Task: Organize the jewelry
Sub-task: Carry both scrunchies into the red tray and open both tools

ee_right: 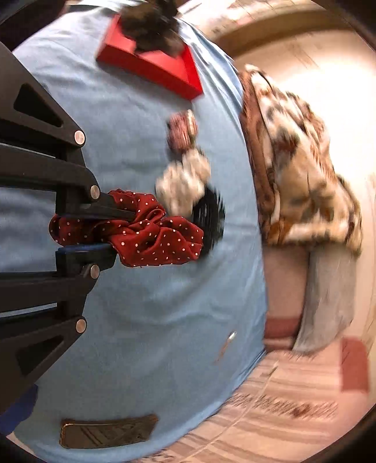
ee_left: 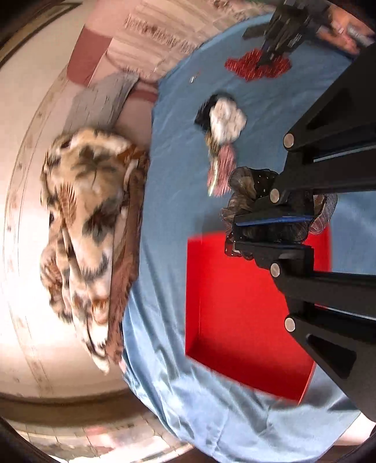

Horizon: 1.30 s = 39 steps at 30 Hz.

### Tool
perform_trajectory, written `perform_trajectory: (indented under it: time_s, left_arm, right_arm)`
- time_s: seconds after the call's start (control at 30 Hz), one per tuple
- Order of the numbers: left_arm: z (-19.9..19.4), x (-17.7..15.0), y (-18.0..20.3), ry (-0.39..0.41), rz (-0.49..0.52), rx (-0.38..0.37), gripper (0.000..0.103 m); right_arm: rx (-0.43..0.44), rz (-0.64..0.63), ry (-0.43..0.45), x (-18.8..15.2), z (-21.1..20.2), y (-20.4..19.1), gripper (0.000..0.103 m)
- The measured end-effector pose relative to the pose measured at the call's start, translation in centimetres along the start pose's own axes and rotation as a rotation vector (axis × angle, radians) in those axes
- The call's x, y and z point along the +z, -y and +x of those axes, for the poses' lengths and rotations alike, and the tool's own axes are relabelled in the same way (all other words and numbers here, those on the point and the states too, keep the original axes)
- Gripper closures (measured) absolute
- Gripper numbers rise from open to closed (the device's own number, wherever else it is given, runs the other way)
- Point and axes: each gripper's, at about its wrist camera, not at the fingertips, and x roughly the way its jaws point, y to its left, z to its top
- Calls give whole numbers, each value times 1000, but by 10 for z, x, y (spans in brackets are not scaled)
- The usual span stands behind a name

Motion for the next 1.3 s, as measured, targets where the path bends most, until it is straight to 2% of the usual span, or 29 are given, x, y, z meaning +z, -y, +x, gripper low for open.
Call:
perform_trajectory:
  time_s: [0.2,0.3,0.47,0.63,0.73,0.9,0.97,1.03,1.07,1.17,1.3]
  left_arm:
    - [32,18,-64,-16,-83,87,93]
    - [49,28,-98,-7,-126,141,93]
    - [75,42,-143,-17,-215,166,93]
    - [103,52,-175,-61,-303,162,93]
    - [108,53,-181,-61,-316,190,92]
    - [105,53,-189,-63,-356,152,84]
    - [100,54,-189,-47,-360,155,72]
    - [93,54,-190,-20,-368,165,52]
    - [90,54,-190,-9,-371,170,49]
    - [81,54,-188,22,-365,182,47]
    - [74,52,-184,33,-349,188,46]
  right_arm:
    - [110,-86,-23,21,-3,-71,89]
    - [171,-103,-70,33,10,-107,89]
    - [255,-122,-149,63,48,-168,89]
    - [266,-168,-191,89,93,-228,89]
    - [267,-191,-221,94,119,-253,89]
    - [234,-226,-266,92,158,-278,88]
    - [226,-232,-270,90,166,-281,86]
    - [218,-235,-269,88,169,-283,80]
    - [221,-233,-270,88,169,-283,72]
    - [218,-235,-253,87,164,-283,56]
    - [210,-247,-230,88,151,-279,48]
